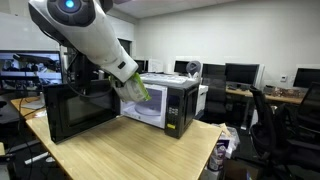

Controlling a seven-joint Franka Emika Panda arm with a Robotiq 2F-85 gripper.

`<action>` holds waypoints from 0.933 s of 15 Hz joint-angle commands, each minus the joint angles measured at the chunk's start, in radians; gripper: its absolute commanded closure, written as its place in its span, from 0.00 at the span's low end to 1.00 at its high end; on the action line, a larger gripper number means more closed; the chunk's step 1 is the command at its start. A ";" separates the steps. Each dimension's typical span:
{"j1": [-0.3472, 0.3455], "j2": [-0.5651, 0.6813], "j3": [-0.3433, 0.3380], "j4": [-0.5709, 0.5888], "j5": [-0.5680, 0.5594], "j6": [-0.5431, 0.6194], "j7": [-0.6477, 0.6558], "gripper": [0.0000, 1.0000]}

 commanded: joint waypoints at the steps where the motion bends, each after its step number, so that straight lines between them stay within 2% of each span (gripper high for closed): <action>1: 0.016 0.063 0.021 0.011 0.075 0.016 -0.085 1.00; 14: 0.044 0.158 0.078 0.042 0.231 0.003 -0.229 1.00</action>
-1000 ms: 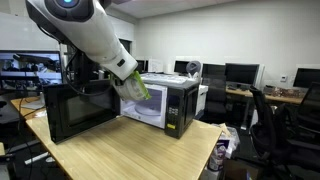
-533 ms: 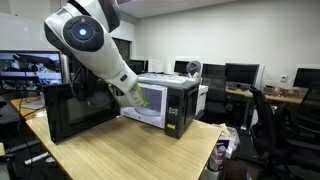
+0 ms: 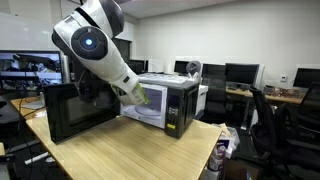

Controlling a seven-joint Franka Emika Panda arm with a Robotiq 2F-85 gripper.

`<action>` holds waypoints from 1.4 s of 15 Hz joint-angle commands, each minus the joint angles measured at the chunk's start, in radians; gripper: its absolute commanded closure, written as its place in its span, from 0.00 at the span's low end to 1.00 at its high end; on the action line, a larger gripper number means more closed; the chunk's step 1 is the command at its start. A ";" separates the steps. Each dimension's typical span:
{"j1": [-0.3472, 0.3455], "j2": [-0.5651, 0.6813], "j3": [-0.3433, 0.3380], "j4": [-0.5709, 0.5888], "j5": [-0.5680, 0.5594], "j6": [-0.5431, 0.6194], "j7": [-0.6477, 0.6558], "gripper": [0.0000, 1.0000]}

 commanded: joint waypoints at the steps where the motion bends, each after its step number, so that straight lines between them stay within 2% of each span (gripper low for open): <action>1: 0.010 0.029 0.013 0.028 0.068 0.001 -0.054 1.00; 14: 0.026 0.125 0.036 0.097 0.174 0.002 -0.122 1.00; 21: 0.037 0.197 0.046 0.134 0.229 -0.009 -0.201 1.00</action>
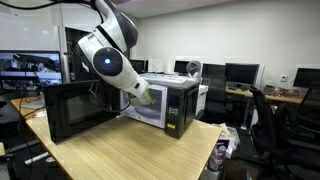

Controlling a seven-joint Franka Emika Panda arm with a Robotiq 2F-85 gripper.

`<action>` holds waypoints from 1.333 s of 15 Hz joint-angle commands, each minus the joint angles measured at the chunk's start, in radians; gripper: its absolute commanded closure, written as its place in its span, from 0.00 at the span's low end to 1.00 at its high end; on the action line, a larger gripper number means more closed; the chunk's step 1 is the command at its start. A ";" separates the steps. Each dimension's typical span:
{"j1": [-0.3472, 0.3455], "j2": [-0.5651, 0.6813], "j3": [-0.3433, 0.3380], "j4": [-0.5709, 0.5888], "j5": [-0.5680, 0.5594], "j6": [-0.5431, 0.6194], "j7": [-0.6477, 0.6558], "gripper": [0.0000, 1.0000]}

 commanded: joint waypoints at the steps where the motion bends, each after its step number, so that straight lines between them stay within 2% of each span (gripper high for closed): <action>1: 0.006 0.034 0.003 0.024 0.061 -0.007 -0.059 1.00; 8: 0.009 0.125 0.002 0.066 0.163 -0.021 -0.108 1.00; 20: 0.043 0.205 0.012 0.090 0.297 -0.018 -0.088 1.00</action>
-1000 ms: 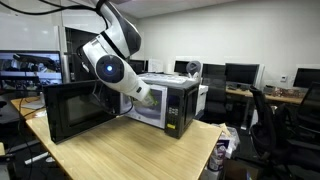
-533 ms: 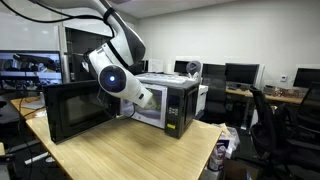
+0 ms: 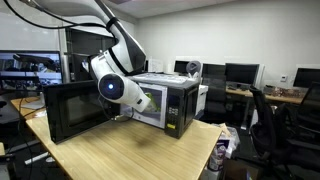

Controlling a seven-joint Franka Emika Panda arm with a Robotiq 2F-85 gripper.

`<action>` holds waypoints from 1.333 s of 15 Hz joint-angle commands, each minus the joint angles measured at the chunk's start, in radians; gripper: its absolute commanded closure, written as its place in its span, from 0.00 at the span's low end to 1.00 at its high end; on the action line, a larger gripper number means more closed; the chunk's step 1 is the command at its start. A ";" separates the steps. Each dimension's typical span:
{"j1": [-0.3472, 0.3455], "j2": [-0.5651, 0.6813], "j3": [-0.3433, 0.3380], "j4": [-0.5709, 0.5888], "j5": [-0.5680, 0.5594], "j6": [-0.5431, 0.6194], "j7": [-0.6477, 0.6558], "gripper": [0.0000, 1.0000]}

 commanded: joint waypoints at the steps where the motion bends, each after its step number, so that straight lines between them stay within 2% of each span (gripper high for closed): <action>1: 0.011 0.022 0.003 0.016 0.064 -0.014 -0.013 1.00; 7: 0.028 0.087 0.002 0.073 0.141 0.012 -0.027 1.00; 13: 0.040 0.116 0.000 0.080 0.106 0.031 0.001 1.00; 20: 0.069 0.160 0.009 0.113 0.139 0.073 -0.011 1.00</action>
